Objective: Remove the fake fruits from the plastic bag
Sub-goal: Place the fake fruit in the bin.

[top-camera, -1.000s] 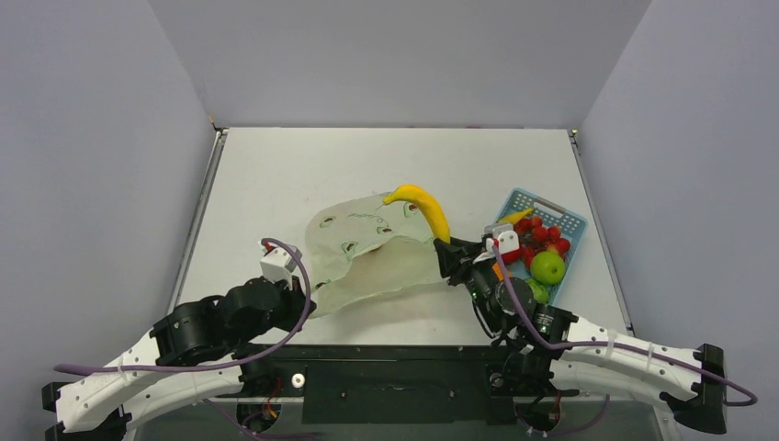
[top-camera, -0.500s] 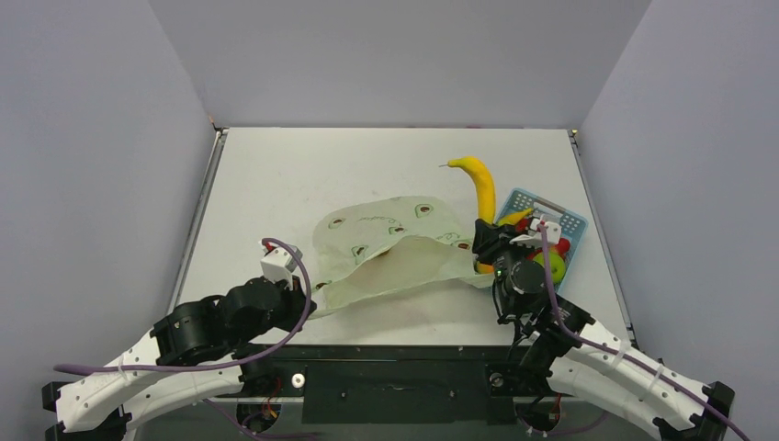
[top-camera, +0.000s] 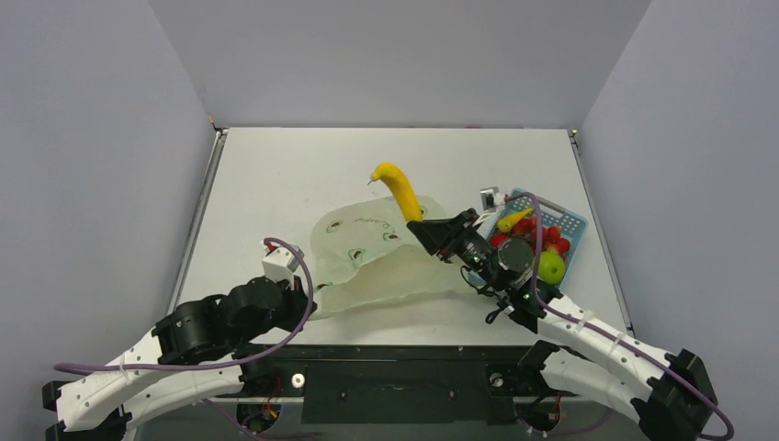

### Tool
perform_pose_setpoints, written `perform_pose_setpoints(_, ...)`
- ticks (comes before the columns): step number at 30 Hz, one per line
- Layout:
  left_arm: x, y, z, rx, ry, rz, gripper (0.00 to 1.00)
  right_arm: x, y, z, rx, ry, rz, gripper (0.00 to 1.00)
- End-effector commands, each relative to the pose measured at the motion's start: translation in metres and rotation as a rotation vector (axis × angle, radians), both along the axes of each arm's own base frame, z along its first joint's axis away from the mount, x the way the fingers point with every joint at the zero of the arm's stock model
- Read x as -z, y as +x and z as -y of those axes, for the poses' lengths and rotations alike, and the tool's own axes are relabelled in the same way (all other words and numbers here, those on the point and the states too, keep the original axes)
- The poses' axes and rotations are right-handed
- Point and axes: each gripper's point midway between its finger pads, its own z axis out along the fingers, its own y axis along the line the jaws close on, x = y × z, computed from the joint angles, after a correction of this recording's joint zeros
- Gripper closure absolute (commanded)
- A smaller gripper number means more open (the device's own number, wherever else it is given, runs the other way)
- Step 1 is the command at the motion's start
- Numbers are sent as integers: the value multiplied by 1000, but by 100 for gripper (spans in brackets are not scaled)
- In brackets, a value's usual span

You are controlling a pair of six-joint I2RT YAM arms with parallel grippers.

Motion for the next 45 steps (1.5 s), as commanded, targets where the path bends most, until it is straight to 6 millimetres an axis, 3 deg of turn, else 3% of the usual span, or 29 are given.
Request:
perform_pose_setpoints(1,-11,4,5,-2,-36,25,100,-80,-55,-43,-374,239,153,100)
perform_pose_setpoints(5,-12,4,5,0,-38,24,100,-101,-66,-58,-455,253,187,100)
perform_pose_setpoints(7,-12,4,5,-1,-39,25,100,-112,-62,-55,-426,256,203,100)
perform_pose_setpoints(8,-12,4,5,-1,-40,25,100,-107,-56,-55,-399,229,177,100)
perform_pose_setpoints(9,-13,4,4,-2,-43,27,100,-115,-48,-45,-326,221,201,100)
perform_pose_setpoints(10,-13,4,4,-1,-44,27,100,-106,-40,-43,-283,178,164,100)
perform_pose_setpoints(11,-13,3,4,-1,-47,28,100,-112,-29,-27,-179,167,187,100)
perform_pose_setpoints(12,-13,4,4,-3,-49,30,100,-101,-22,-20,-124,120,147,100)
perform_pose_setpoints(13,-14,4,3,-4,-52,32,100,-105,-9,1,5,113,155,100)
perform_pose_setpoints(14,-14,4,3,-4,-54,32,100,-92,0,13,80,67,114,100)
perform_pose_setpoints(15,-15,3,3,-4,-57,33,100,-94,8,39,207,66,110,100)
perform_pose_setpoints(18,-15,3,3,-3,-58,35,100,-61,29,102,511,-29,-5,100)
perform_pose_setpoints(22,-13,3,4,1,-50,30,100,-11,42,177,821,-137,-169,100)
perform_pose_setpoints(26,-14,3,4,1,-54,32,100,56,43,219,967,-145,-353,100)
perform_pose_setpoints(29,-15,3,4,0,-58,35,100,108,37,229,988,-102,-473,100)
perform_pose_setpoints(33,-15,3,4,2,-56,33,100,144,35,233,993,-62,-553,100)
perform_pose_setpoints(36,-14,3,5,7,-53,29,100,156,32,243,1044,-40,-581,100)
perform_pose_setpoints(39,-15,3,4,5,-57,32,100,168,31,251,1079,-34,-606,93)
perform_pose_setpoints(42,-15,2,3,3,-65,36,100,178,33,250,1063,-52,-636,90)
perform_pose_setpoints(44,-17,2,3,2,-70,39,100,182,34,249,1052,-60,-653,85)
perform_pose_setpoints(45,-17,2,3,3,-70,39,100,184,35,248,1044,-65,-658,76)
